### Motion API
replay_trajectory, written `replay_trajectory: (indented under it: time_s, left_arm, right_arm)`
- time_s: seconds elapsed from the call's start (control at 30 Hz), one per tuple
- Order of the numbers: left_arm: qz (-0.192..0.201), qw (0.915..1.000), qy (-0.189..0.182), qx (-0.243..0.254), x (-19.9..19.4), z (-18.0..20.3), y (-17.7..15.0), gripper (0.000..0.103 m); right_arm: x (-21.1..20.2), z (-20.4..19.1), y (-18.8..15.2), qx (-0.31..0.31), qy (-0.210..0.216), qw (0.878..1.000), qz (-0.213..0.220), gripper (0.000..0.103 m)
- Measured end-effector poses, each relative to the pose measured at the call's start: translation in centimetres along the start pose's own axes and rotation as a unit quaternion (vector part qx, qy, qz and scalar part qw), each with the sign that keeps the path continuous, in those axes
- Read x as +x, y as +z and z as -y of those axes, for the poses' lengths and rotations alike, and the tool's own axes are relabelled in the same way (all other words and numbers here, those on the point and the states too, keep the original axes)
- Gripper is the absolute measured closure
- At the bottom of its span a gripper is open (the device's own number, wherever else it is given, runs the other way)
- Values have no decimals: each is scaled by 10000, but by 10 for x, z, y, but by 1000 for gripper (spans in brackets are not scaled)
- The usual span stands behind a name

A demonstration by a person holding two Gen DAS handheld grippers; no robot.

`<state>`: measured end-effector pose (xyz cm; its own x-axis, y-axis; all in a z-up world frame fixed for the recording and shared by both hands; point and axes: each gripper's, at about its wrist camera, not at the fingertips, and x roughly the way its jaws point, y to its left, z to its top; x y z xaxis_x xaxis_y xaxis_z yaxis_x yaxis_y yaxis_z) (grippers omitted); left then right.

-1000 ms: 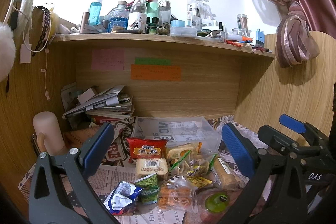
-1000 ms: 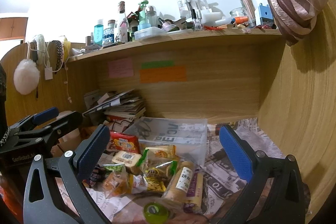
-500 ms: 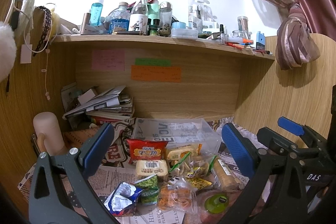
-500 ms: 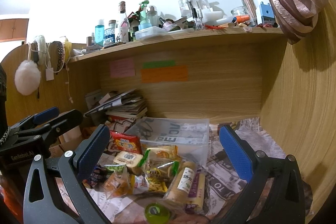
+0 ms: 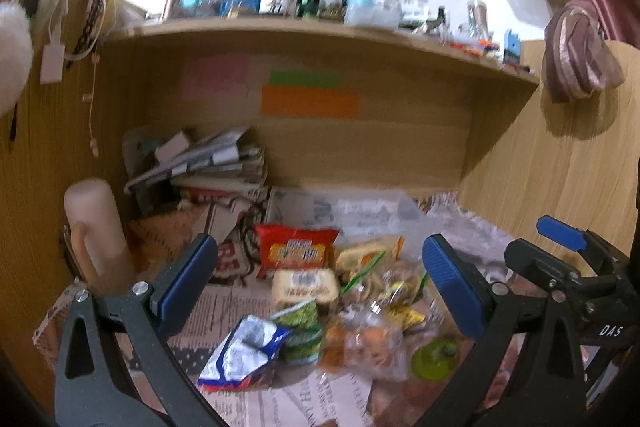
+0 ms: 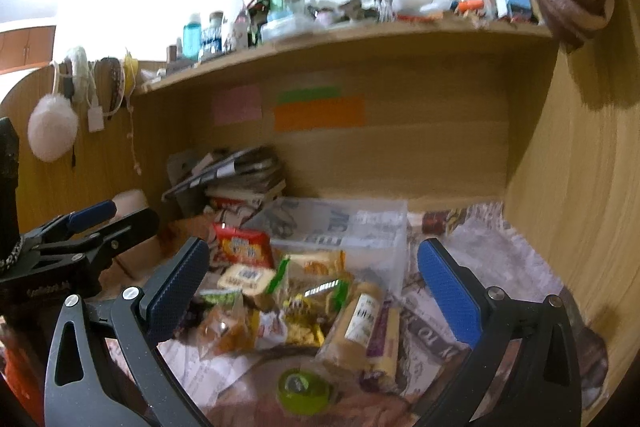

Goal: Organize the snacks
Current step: 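Grasp the blue-white chip bag with the left gripper while the right gripper grasps the beige biscuit tube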

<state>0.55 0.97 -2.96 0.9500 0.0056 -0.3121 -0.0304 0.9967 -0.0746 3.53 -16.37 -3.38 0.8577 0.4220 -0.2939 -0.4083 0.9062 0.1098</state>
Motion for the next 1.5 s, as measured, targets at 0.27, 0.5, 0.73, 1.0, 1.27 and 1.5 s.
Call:
replay_trajectory:
  time_s: [0.27, 0.5, 0.73, 1.0, 1.27, 1.5]
  left_arm:
    - [-598, 9981, 84, -108, 13, -25, -30, 14]
    - [-1052, 9940, 251, -141, 21, -46, -57, 14]
    - [-1462, 9887, 257, -214, 38, -60, -77, 14]
    - [-1784, 9832, 349, -182, 73, -65, -94, 14]
    - [-1866, 9815, 281, -325, 91, -76, -101, 25]
    - [-1797, 9836, 164, -35, 93, -68, -99, 44]
  right_arm:
    - [19, -3, -29, 46, 51, 9975, -698, 12]
    - [26, 5, -45, 233, 20, 9936, -1106, 28]
    - [36, 11, -46, 255, -128, 9922, -1211, 28]
    - [57, 14, -48, 254, -121, 9892, -1440, 28]
    - [81, 26, -51, 287, -328, 9838, -1739, 42]
    - [98, 31, -51, 249, -346, 9798, -1954, 48]
